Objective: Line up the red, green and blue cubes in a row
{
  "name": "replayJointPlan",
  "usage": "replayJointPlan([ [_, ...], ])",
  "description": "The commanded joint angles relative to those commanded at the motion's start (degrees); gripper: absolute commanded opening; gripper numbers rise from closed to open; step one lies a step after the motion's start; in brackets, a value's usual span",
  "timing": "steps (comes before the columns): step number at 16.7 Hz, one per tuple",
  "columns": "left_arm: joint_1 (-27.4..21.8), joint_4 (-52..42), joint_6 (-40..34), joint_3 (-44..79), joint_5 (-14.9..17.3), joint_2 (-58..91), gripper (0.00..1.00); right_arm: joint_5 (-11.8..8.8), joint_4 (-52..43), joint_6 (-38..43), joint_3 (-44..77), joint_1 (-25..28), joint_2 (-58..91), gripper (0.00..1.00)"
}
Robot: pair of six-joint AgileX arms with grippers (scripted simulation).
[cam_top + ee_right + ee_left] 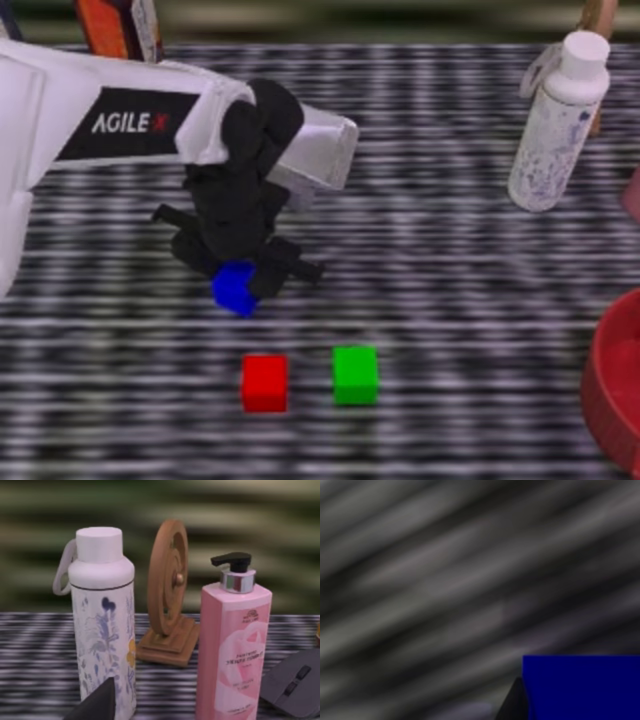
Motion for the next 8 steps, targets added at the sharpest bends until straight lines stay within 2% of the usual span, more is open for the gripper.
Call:
replayJointPlan([
  [5,-0.02,-1.72,0.06,1.54,-0.03,-2.37,0.0,0.0,0.0,0.0,0.0,0.0,0.0,1.0],
  [8,0.21,-7.42,0.17,4.89,-0.03,-4.33,0.0,0.0,0.0,0.0,0.0,0.0,0.0,1.0],
])
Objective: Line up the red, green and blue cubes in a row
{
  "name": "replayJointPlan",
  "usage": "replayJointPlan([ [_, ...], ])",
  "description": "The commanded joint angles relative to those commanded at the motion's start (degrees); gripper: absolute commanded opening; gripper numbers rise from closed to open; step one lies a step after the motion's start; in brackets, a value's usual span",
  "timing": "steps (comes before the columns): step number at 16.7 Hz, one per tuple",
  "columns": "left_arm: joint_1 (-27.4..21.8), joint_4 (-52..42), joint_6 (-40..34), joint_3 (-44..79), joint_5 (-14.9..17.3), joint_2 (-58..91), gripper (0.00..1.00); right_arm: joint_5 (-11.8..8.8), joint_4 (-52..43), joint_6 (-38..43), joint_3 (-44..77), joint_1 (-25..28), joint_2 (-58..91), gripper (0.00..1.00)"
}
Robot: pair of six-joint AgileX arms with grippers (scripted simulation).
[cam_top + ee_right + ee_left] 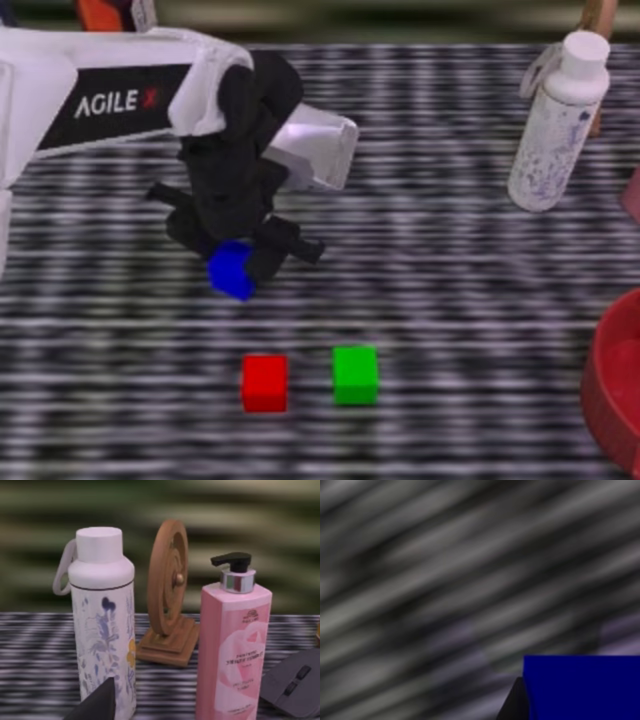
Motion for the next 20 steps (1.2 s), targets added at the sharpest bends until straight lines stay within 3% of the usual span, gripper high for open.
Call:
replayJointPlan([
  [4,0.72,-6.74,-0.2,4.03,-0.06,-2.85,0.0,0.0,0.0,0.0,0.0,0.0,0.0,1.0],
  [11,-0.86,-7.57,-2.22,5.55,-0.14,-1.94,0.0,0.0,0.0,0.0,0.0,0.0,0.0,1.0],
  [15,-7.02,-10.81,-13.05,11.54,-0.46,1.49,0.0,0.0,0.0,0.0,0.0,0.0,0.0,1.0],
  [20,-17.54,-16.18,-35.14,20.73,-0.99,6.5,0.0,0.0,0.0,0.0,0.0,0.0,0.0,1.0],
])
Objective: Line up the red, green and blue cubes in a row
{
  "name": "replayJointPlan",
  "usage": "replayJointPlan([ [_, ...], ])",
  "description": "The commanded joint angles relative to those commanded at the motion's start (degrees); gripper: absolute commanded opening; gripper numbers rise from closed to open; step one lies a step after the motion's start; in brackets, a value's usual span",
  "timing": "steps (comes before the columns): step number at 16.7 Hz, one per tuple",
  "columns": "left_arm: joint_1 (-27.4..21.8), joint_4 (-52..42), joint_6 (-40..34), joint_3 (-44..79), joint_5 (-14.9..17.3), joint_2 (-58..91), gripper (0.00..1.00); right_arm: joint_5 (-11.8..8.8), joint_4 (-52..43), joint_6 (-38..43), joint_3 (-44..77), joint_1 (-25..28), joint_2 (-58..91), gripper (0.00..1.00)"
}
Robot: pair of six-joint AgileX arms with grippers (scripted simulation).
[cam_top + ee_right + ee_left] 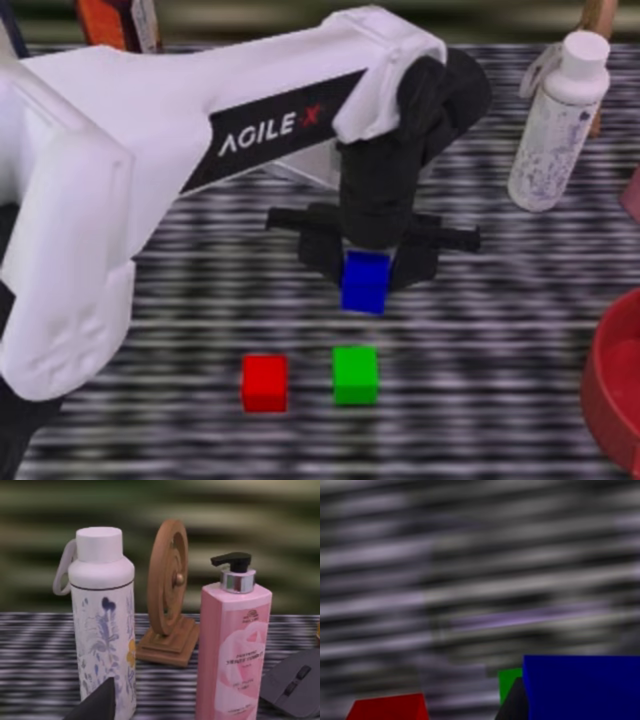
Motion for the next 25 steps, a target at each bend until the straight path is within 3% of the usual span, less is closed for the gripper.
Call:
replayJointPlan([
  [4,-7.24,-3.28,-14.81,6.19,-0.41,2.64,0.0,0.0,0.0,0.0,0.0,0.0,0.0,1.0],
  [7,-10.09,-4.27,-19.67,8.54,-0.65,3.17,0.0,0.0,0.0,0.0,0.0,0.0,0.0,1.0],
  [14,-10.0,-3.25,-19.9,7.61,-0.62,3.01,0.0,0.0,0.0,0.0,0.0,0.0,0.0,1.0],
  [20,-10.25,8.87,-19.9,-2.3,-0.64,5.03,0.0,0.0,0.0,0.0,0.0,0.0,0.0,1.0],
  [25,-10.3,10.02,-20.0,-3.35,-0.65,5.44,0.0,0.0,0.0,0.0,0.0,0.0,0.0,1.0],
])
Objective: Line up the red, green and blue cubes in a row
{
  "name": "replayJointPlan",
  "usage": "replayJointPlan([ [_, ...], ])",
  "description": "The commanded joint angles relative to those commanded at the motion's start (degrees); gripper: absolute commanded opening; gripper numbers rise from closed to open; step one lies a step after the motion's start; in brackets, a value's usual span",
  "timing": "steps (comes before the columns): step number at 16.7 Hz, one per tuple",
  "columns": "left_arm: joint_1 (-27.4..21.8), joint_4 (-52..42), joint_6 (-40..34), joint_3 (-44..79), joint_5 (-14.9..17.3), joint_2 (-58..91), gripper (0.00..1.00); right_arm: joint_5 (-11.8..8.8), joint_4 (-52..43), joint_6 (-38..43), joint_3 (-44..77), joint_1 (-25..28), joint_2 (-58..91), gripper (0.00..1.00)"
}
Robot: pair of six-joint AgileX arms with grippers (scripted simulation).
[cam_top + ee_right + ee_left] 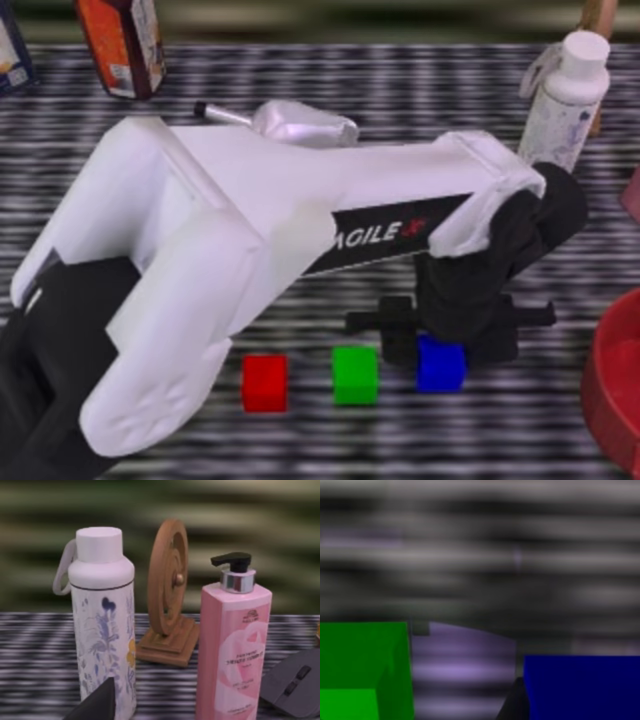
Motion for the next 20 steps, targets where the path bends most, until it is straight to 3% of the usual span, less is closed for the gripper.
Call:
replayJointPlan([
  [13,0.0,0.0,0.0,0.0,0.0,0.0,0.98,0.0,0.0,0.0,0.0,0.0,0.0,1.0],
  [20,0.0,0.0,0.0,0.0,0.0,0.0,1.0,0.0,0.0,0.0,0.0,0.0,0.0,1.0],
])
